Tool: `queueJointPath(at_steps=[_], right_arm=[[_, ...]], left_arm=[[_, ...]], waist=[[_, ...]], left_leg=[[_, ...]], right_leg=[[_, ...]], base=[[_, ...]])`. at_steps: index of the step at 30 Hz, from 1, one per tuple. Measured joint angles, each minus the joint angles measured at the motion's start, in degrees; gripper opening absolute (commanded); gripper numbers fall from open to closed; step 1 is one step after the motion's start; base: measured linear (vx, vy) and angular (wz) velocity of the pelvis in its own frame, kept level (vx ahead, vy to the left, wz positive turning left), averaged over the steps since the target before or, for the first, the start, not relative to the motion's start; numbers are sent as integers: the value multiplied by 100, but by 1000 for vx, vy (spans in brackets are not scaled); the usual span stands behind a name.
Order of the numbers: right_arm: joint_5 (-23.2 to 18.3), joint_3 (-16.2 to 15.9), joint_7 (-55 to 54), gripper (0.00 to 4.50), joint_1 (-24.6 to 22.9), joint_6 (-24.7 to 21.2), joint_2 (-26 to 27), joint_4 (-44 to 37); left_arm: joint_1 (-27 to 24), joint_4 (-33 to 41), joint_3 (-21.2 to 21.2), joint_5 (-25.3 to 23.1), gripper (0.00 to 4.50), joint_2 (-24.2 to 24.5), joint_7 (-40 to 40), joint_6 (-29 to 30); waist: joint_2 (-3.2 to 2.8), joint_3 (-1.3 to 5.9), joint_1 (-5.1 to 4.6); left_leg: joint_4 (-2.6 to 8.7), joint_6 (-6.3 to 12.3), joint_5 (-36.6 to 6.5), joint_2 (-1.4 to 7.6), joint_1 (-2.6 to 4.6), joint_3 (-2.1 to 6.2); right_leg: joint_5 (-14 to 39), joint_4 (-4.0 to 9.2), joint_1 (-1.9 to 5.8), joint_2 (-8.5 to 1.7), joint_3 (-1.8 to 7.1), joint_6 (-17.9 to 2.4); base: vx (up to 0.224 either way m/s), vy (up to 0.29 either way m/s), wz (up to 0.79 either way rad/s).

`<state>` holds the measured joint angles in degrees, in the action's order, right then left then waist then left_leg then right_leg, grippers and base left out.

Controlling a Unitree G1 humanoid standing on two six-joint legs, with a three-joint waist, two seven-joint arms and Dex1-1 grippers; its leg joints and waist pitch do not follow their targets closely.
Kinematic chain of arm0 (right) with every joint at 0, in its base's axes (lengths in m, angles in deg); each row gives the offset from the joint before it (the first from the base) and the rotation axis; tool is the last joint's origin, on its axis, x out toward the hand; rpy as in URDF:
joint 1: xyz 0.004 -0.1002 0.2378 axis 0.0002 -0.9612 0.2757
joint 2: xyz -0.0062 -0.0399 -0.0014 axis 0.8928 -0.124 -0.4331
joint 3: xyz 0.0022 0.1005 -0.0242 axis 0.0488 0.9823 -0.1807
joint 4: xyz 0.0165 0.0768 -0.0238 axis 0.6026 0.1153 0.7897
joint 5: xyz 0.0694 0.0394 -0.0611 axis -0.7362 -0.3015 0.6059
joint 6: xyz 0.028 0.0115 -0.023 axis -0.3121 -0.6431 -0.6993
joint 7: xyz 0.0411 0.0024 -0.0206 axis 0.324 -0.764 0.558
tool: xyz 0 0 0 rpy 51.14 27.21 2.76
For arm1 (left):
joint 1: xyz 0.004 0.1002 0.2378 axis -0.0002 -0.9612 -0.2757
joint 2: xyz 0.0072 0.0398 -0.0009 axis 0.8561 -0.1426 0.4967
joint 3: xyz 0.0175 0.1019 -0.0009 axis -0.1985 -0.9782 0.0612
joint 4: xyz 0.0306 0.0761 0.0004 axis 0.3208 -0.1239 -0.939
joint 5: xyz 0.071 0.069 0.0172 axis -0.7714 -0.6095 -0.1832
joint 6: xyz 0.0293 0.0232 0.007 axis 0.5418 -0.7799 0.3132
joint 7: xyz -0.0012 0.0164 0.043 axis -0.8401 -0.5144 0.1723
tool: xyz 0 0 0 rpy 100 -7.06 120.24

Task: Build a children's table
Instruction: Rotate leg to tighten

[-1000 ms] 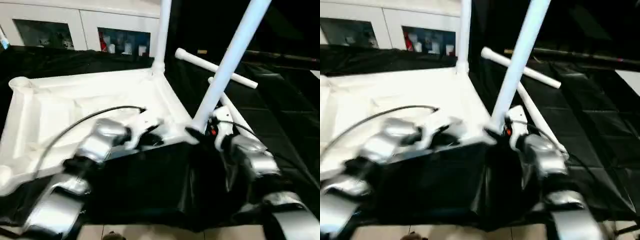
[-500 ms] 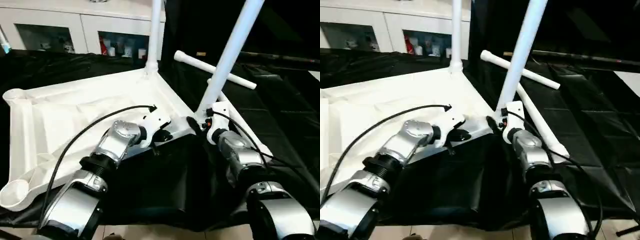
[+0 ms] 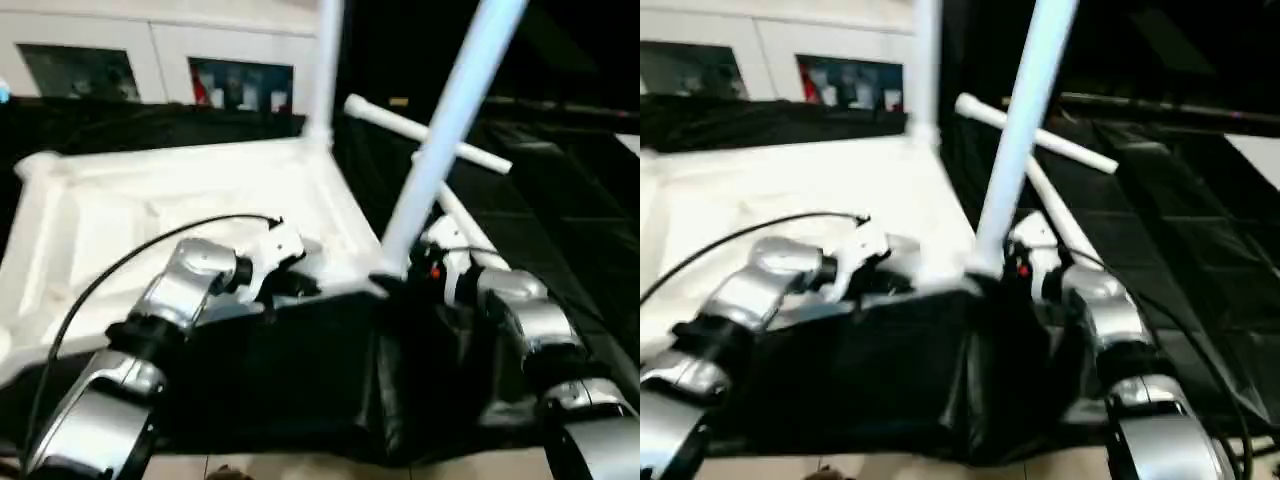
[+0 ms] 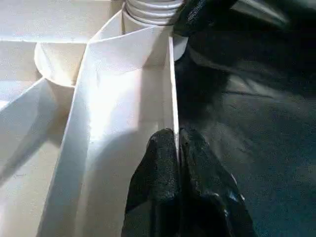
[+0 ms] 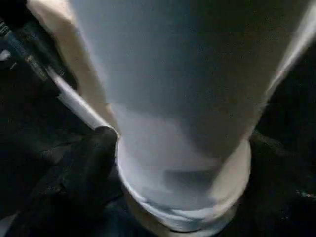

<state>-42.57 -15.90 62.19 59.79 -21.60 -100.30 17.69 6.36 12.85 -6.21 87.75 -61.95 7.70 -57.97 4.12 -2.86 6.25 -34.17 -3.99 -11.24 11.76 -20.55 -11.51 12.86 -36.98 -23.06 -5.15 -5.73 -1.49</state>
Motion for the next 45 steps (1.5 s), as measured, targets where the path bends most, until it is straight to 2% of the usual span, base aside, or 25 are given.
queueJointPath(at_steps=[2,12,16,20,25,31,35,40,41,44,45], right_arm=[[-3,-10,165,388,-33,-7,-40,-76],[-53,-62,361,304,-162,-100,-46,-325],[-62,-38,310,289,-172,-103,-14,-321],[-103,131,15,285,-196,-142,141,-224],[-173,547,-1341,280,-103,-120,621,226],[-124,1011,-3615,279,382,-144,1239,901],[-128,1216,-4307,279,623,-187,1431,1226],[4,1194,-4366,279,716,-121,1441,1352],[18,1194,-4360,334,717,-69,1442,1378],[48,1178,-4221,348,716,10,1441,1403],[48,1179,-4130,367,716,17,1437,1403]], left_arm=[[-59,110,1,52,0,63,148,52],[-152,294,18,82,0,137,244,195],[-171,339,19,84,0,153,234,209],[-171,333,23,49,0,111,48,208],[-12,54,53,-177,0,-284,-707,272],[348,-449,75,-406,0,-1112,-2053,689],[362,-497,89,-497,0,-1379,-2483,793],[358,-497,92,-547,0,-1405,-2529,787],[357,-497,91,-551,0,-1404,-2529,782],[347,-494,90,-551,0,-1355,-2476,718],[331,-479,88,-549,0,-1314,-2426,675]], waist=[[0,0,18],[6,-3,17],[16,-9,15],[23,-11,9],[30,-6,-46],[32,1,-85],[14,17,-93],[20,25,-111],[20,26,-111],[19,26,-114],[19,26,-114]], left_leg=[[0,-4,-2,0,2,0],[0,-17,-8,0,2,0],[0,-17,-8,0,2,0],[-1,-19,-8,0,6,0],[-1,-35,-15,-3,38,-1],[-2,-41,-13,-8,61,0],[0,-40,-13,-10,58,2],[3,-38,-14,-11,57,2],[3,-38,-14,-11,57,2],[8,-39,-14,-11,57,2],[12,-39,-14,-11,58,2]], right_leg=[[0,-1,1,0,0,0],[0,-1,1,0,0,0],[0,-1,1,0,0,0],[-1,-3,3,0,1,-1],[-3,-4,30,-1,8,-2],[-9,4,66,-4,11,-2],[1,15,86,-4,13,15],[2,27,91,-4,12,20],[2,28,91,-4,12,21],[2,30,90,-4,12,22],[2,31,90,-4,12,22]], base=[[0,0,0],[0,0,0],[0,0,0],[0,0,0],[0,0,0],[0,0,0],[0,0,0],[0,0,0],[0,0,0],[0,0,0],[0,0,0]])
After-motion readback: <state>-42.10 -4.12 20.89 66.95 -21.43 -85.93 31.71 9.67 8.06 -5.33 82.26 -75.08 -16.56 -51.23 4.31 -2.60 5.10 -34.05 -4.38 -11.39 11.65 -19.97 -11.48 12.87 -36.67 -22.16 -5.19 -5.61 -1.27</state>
